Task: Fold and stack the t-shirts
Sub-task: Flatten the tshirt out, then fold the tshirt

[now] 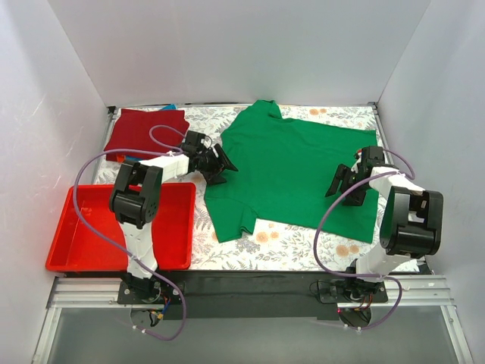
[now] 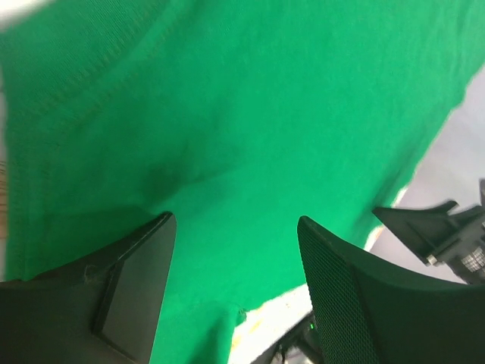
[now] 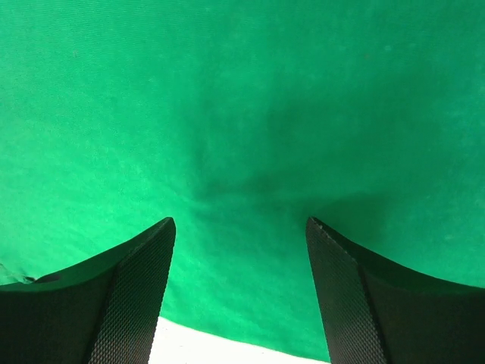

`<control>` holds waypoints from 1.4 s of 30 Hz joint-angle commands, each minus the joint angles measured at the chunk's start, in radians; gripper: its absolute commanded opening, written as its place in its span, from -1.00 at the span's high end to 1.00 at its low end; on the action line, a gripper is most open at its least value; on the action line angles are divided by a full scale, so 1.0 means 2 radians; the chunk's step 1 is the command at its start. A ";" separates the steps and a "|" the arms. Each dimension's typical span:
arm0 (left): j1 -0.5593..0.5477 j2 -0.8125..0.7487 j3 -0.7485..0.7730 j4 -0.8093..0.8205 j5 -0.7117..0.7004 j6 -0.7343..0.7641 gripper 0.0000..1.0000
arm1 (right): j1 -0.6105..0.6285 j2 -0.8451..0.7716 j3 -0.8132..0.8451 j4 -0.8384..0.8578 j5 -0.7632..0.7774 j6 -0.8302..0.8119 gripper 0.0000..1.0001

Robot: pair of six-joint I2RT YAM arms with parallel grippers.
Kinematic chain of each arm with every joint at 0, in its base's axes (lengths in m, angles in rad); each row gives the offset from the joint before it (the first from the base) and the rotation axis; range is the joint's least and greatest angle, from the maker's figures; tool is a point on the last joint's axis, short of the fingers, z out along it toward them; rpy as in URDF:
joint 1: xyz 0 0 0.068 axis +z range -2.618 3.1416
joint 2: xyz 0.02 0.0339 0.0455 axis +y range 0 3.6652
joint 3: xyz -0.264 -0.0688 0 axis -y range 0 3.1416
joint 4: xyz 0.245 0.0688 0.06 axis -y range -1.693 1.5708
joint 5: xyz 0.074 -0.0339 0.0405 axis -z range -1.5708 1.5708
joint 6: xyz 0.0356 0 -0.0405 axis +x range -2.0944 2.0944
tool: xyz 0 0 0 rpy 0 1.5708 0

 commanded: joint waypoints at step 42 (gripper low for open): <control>-0.087 -0.173 0.042 -0.221 -0.216 0.154 -0.08 | -0.001 -0.079 0.095 -0.052 -0.046 -0.012 -0.52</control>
